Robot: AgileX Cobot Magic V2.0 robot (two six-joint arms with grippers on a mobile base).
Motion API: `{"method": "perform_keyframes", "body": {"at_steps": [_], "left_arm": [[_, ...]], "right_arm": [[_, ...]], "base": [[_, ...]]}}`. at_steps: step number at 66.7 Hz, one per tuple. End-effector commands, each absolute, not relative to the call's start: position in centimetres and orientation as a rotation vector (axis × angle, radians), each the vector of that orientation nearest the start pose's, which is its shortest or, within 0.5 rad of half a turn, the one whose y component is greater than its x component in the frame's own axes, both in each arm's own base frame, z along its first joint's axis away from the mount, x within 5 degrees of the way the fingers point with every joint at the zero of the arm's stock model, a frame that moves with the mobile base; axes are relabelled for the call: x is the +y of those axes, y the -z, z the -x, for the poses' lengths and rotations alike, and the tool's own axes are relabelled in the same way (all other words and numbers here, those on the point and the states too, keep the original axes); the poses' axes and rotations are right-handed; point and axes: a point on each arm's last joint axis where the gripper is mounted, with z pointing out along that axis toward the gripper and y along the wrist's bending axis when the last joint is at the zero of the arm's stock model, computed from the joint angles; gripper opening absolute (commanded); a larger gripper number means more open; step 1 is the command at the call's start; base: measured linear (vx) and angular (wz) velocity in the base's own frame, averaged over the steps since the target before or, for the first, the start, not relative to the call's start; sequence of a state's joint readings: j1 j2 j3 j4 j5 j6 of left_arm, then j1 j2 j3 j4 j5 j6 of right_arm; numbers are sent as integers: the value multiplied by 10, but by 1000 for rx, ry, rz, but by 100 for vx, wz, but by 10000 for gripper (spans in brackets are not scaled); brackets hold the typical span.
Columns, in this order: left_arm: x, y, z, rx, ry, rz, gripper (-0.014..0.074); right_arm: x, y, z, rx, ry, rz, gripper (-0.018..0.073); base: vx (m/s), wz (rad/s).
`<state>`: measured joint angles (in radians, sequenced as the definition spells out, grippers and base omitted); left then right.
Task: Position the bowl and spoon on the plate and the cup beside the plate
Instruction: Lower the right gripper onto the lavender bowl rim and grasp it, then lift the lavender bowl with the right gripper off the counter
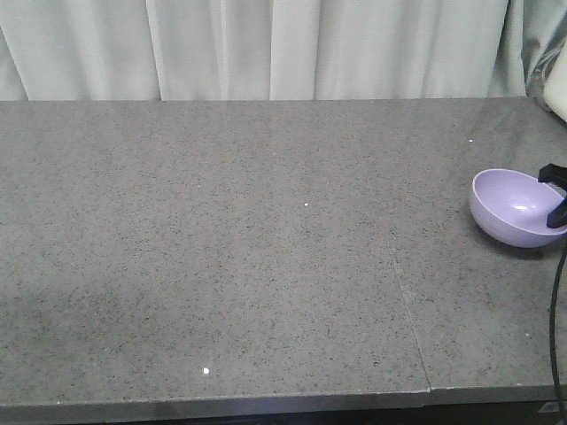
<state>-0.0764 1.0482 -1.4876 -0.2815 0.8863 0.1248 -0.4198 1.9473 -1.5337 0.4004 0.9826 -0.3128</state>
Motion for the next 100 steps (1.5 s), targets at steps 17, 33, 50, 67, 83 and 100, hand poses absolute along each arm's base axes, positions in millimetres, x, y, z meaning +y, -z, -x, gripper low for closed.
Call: {"method": "perform_keyframes", "body": {"at_steps": [17,33,50,67,83,100], "left_arm": [[-34,-517,-175,1810,314,-155,-7],[-34,-517,-175,1810,314,-155,-7],[-34,-517,-175,1810,314,-155,-7],[-34,-517,-175,1810,314,-154,-7],[-34,-517,-175,1813,315,-155,-7],[-34,-517,-175,1813,315,-155,-7]], "right_arm": [[-78,-432,-342,2108,-678,65,-8],[-32,-515,-263,1853,-731,283,-6],[-6,-547,-206,1757,-640,372,-6],[2,-557,-186,1710,-598,395,-6],[3,-557,-185,1714,-599,407,-6],[3,-557,-185,1714,-599,407,-6]], "base": [[0,0],[0,0],[0,0],[0,0],[0,0],[0,0]]}}
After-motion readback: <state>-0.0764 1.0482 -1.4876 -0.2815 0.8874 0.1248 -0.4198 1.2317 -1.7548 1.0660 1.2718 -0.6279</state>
